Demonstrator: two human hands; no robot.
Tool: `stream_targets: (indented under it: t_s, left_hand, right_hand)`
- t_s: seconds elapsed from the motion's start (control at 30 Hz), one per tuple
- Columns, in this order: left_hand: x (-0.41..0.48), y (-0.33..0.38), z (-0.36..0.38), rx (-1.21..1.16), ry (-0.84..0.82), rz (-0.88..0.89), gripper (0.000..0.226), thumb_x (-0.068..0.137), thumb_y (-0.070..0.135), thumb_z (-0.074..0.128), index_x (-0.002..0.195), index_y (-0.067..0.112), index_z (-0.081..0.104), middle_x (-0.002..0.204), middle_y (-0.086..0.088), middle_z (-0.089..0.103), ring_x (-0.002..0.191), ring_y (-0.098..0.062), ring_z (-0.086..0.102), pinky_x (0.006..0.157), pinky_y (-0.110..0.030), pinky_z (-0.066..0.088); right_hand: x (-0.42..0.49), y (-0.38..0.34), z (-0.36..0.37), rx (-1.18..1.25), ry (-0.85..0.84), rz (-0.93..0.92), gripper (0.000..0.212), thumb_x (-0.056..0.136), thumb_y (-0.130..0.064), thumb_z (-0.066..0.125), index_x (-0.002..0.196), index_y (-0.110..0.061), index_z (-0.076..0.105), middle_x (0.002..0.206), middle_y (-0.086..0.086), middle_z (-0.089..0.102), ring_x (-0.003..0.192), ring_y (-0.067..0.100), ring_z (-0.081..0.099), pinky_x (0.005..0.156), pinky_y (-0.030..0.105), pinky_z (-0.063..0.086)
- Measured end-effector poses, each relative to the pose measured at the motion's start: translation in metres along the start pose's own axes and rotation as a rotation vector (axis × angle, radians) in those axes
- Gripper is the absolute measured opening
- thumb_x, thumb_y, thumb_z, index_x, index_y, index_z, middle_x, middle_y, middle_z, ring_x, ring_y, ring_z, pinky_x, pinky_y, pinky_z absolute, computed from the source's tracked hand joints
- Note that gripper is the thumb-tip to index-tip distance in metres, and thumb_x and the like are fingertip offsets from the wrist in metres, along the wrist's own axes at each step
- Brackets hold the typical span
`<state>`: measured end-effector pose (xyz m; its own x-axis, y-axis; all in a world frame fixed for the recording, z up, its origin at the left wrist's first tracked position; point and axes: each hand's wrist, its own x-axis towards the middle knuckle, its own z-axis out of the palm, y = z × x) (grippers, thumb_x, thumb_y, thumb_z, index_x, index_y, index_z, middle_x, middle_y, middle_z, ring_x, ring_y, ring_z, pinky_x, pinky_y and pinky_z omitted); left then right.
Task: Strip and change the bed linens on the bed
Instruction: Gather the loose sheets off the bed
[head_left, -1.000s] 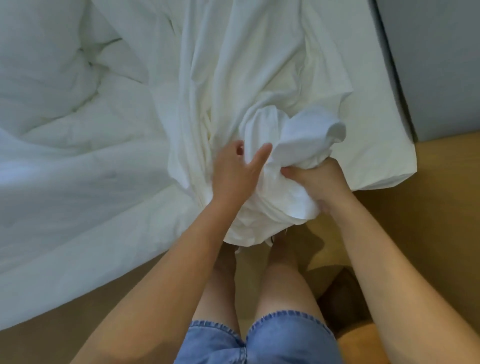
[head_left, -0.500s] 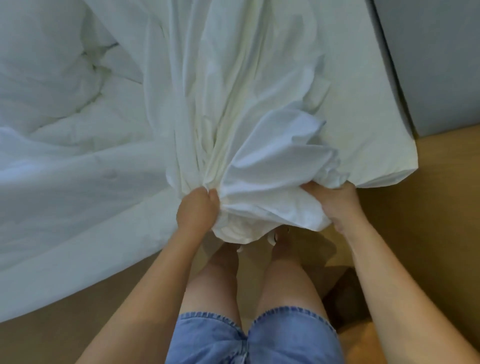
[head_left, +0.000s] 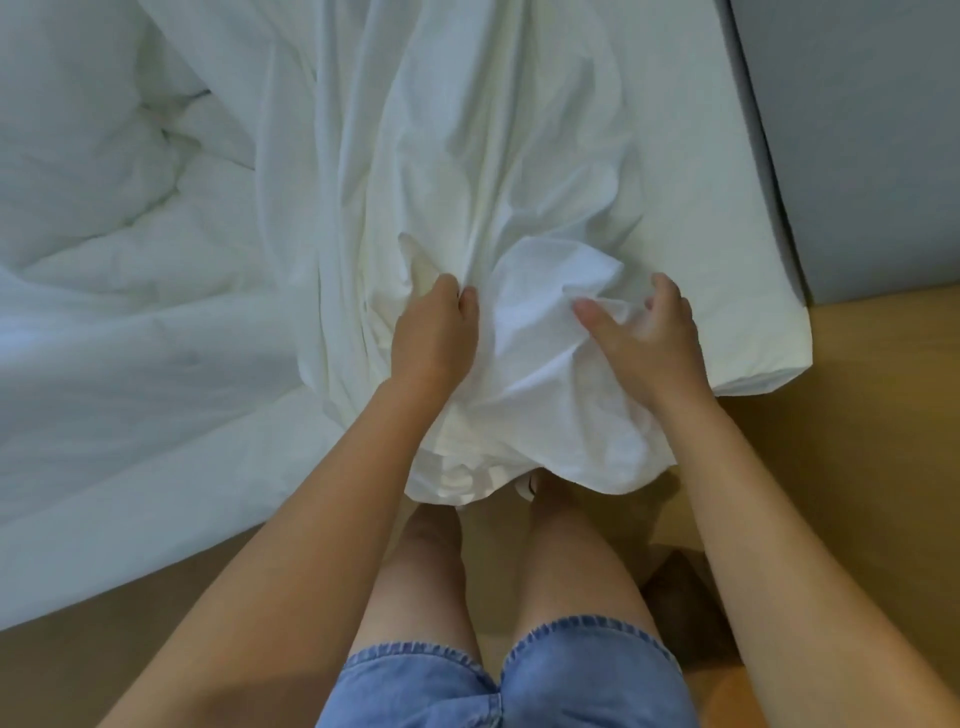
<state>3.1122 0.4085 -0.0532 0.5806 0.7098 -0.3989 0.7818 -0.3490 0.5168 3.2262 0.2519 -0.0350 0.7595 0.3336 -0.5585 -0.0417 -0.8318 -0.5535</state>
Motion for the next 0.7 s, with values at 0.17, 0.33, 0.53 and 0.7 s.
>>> stream_targets:
  t_s: [0.17, 0.33, 0.53, 0.7]
  left_hand:
    - [-0.016, -0.018, -0.020, -0.046, 0.066, 0.021, 0.043, 0.099, 0.024, 0.039, 0.058, 0.017, 0.028, 0.053, 0.002, 0.035, 0.048, -0.009, 0.032, 0.046, -0.016, 0.029]
    - [-0.024, -0.081, -0.058, 0.021, 0.247, -0.259, 0.045, 0.099, 0.025, 0.038, 0.056, 0.011, 0.029, 0.053, -0.003, 0.035, 0.049, -0.014, 0.031, 0.048, -0.030, 0.023]
    - [-0.010, -0.063, -0.055, 0.137, 0.248, -0.256, 0.014, 0.088, 0.021, 0.048, 0.081, 0.009, 0.047, 0.080, -0.007, 0.049, 0.073, -0.027, 0.047, 0.057, -0.033, 0.031]
    - [-0.004, -0.012, -0.030, 0.214, 0.224, 0.040, 0.057, 0.084, 0.031, 0.063, 0.130, 0.002, 0.046, 0.129, -0.020, 0.046, 0.117, -0.036, 0.042, 0.095, -0.044, 0.034]
  right_hand:
    - [0.017, -0.033, 0.038, -0.233, -0.189, -0.013, 0.098, 0.073, -0.076, 0.051, 0.144, -0.015, 0.022, 0.135, 0.007, 0.046, 0.121, 0.031, 0.048, 0.099, 0.050, 0.039]
    - [0.020, -0.010, 0.046, -0.216, -0.048, -0.116, 0.043, 0.095, -0.056, 0.035, 0.096, -0.016, 0.052, 0.080, 0.000, 0.058, 0.084, 0.028, 0.058, 0.070, 0.033, 0.038]
    - [0.024, 0.005, 0.039, 0.135, -0.051, 0.008, 0.049, 0.098, -0.050, 0.030, 0.116, -0.016, 0.059, 0.094, -0.004, 0.056, 0.090, 0.016, 0.050, 0.081, 0.029, 0.038]
    - [0.022, 0.012, 0.026, 0.243, -0.069, 0.004, 0.023, 0.097, -0.039, 0.042, 0.094, -0.022, 0.058, 0.081, -0.012, 0.058, 0.076, 0.005, 0.054, 0.064, 0.021, 0.039]
